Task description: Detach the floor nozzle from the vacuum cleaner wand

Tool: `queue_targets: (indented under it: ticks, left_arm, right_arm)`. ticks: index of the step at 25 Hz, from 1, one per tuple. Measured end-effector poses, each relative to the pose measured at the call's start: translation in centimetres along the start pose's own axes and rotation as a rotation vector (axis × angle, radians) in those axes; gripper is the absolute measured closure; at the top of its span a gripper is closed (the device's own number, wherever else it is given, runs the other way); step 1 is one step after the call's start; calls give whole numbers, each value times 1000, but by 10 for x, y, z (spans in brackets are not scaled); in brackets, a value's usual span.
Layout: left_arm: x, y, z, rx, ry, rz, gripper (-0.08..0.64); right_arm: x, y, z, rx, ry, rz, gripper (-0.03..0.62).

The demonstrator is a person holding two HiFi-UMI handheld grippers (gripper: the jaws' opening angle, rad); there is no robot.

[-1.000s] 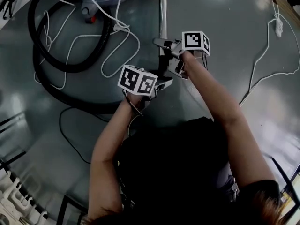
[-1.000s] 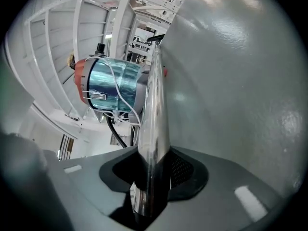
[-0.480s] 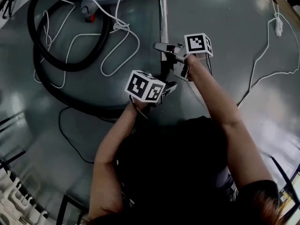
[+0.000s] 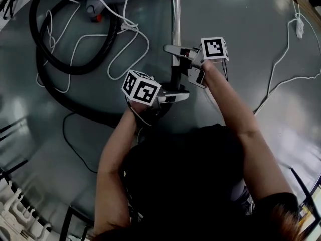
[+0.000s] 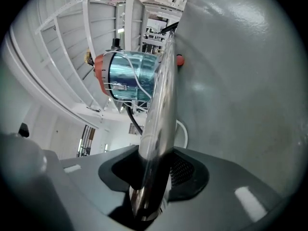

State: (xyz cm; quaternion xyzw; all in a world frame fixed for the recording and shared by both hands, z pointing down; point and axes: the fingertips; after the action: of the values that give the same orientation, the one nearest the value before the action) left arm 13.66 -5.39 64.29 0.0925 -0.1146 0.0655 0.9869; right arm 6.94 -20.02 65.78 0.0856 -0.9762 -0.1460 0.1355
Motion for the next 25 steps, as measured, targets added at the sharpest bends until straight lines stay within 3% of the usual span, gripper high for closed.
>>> queue_targets:
  ticks: [2, 3, 4, 8, 13, 15, 17, 25]
  left_arm:
    - [-5, 1, -13, -66, 145, 25, 420]
    - [-6, 0, -16, -84, 170, 32, 425]
    - [-7, 0, -17, -86, 148, 36, 425]
    - [-7, 1, -3, 12, -165, 43, 421]
    - [-15, 13, 36, 213, -624, 93, 422]
    - [-19, 18, 44, 276, -690, 130, 422]
    - [-22, 26, 41, 268, -623, 168, 425]
    - [-29, 33, 0, 98, -146, 186, 436]
  right_arm:
    - [1, -2, 7, -7, -50, -11, 428]
    - [1, -3, 9, 1, -61, -21, 426]
    - [1, -5, 10, 15, -64, -32, 428]
    - [0, -6, 7, 67, -34, -52, 439]
    - [4, 1, -9, 124, 117, -46, 453]
    - [4, 4, -13, 124, 128, -34, 454]
    - [3, 8, -11, 92, 84, -15, 449]
    - [4, -2, 13, 42, -74, -94, 436]
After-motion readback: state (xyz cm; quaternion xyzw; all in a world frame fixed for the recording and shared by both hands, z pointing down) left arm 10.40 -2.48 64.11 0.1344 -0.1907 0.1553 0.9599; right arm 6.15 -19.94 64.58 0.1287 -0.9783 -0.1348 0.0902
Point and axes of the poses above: the fingertips, and each gripper's own axes: x forward along the fingers, z to its left, y out of its underside, and after that the axes turned 11 degrees about -x, right-handed
